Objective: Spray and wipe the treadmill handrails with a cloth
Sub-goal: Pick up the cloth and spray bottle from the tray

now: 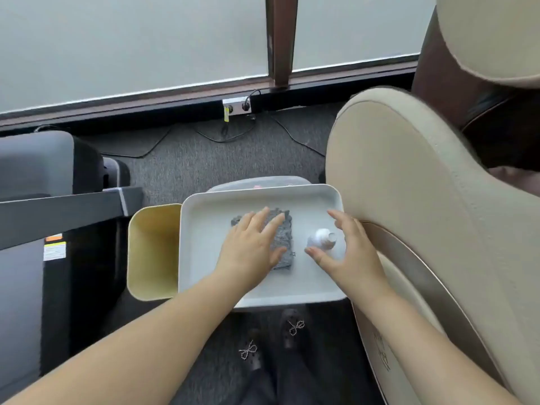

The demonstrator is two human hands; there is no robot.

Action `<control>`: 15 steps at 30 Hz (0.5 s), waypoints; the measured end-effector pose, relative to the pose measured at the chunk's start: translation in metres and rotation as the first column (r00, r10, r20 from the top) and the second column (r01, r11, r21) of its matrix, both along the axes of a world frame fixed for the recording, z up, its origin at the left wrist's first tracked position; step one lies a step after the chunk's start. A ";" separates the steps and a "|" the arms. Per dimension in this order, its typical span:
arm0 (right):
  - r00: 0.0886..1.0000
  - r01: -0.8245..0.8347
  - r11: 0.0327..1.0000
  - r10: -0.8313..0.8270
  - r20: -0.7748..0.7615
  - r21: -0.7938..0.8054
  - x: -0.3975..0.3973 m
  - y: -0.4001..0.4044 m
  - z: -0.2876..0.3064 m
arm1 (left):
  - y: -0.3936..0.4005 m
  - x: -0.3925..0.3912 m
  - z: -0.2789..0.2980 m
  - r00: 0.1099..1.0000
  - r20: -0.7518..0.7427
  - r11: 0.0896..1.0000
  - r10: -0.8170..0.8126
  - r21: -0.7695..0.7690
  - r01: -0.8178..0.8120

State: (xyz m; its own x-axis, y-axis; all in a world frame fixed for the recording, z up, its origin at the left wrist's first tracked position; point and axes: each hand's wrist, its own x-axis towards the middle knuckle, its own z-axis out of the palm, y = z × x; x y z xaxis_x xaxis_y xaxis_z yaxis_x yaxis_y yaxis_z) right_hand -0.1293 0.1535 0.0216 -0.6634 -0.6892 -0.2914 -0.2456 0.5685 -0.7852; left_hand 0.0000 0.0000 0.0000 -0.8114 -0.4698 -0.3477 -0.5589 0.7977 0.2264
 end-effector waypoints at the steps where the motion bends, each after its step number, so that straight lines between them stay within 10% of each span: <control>1: 1.000 0.019 1.000 -0.019 0.011 -0.015 0.001 0.001 -0.007 | 0.001 -0.002 -0.008 1.000 0.013 1.000 -0.021 0.000 0.021; 15: 0.997 0.058 0.998 -0.059 0.048 0.018 0.001 -0.006 -0.042 | 0.008 -0.009 -0.037 0.994 0.104 1.000 0.020 0.006 -0.021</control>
State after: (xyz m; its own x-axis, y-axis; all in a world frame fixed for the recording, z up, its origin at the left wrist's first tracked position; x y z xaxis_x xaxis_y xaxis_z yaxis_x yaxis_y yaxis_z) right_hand -0.1286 0.1470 -0.0206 -0.6871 -0.6444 -0.3356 -0.1731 0.5937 -0.7858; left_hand -0.0089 0.0081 -0.0371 -0.7608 -0.4836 -0.4328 -0.5962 0.7843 0.1717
